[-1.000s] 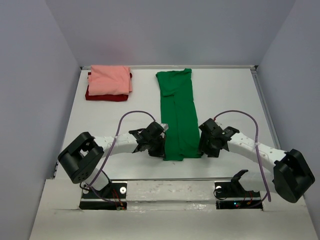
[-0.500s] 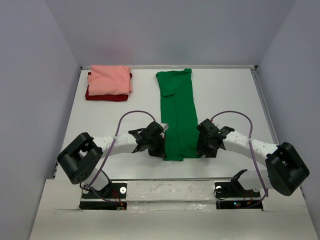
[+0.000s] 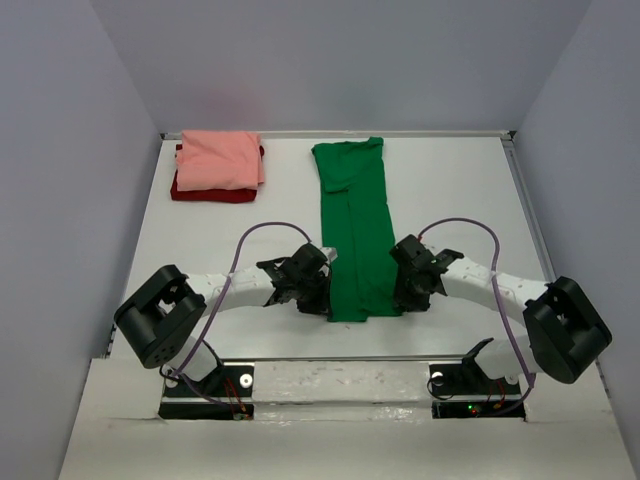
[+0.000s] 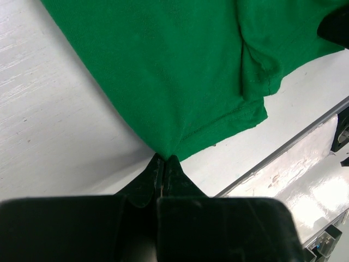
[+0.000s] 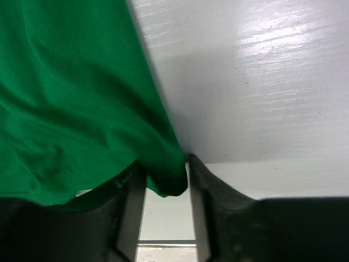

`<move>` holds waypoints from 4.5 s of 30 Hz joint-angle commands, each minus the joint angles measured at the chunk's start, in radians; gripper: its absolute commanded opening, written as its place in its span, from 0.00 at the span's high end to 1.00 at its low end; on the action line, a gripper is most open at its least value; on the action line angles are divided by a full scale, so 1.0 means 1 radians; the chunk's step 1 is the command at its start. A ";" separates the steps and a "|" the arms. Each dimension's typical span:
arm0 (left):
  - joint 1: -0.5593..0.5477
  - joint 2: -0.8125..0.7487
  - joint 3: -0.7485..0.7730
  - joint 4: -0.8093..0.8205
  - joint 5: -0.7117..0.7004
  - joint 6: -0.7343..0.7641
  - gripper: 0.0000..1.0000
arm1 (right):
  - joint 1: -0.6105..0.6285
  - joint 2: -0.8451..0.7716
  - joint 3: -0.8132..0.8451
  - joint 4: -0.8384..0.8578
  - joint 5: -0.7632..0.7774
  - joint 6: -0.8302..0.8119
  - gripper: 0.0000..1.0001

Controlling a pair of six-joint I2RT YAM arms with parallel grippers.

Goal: Fold and stack the t-shirts
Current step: Grab the bottom of the folded rectangular tshirt with both arms, then fold the folded rectangular tshirt in 1/3 of the way

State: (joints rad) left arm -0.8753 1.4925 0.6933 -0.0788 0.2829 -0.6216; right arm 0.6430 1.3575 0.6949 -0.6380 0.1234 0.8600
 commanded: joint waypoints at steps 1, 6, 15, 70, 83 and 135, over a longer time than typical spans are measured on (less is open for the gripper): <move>0.001 -0.012 -0.018 0.011 0.019 0.014 1.00 | 0.006 0.028 0.023 0.037 0.041 0.007 0.68; 0.002 -0.015 -0.020 0.011 0.019 0.011 1.00 | 0.006 0.043 0.018 0.040 0.041 0.011 0.94; 0.001 -0.041 -0.034 0.001 0.013 -0.007 1.00 | 0.084 -0.020 -0.015 0.040 0.038 0.053 1.00; 0.193 0.159 0.572 -0.364 -0.111 0.255 1.00 | 0.024 0.314 0.678 -0.154 0.243 -0.361 1.00; 0.335 0.445 0.946 -0.506 -0.047 0.358 1.00 | -0.132 0.532 0.930 -0.161 0.170 -0.512 1.00; 0.361 0.408 1.039 -0.452 -0.324 0.329 1.00 | -0.261 0.634 1.200 -0.080 0.018 -0.771 0.35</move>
State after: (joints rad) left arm -0.5091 2.0079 1.7149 -0.5365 0.0456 -0.2859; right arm 0.3847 2.1082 1.8694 -0.7334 0.1486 0.1043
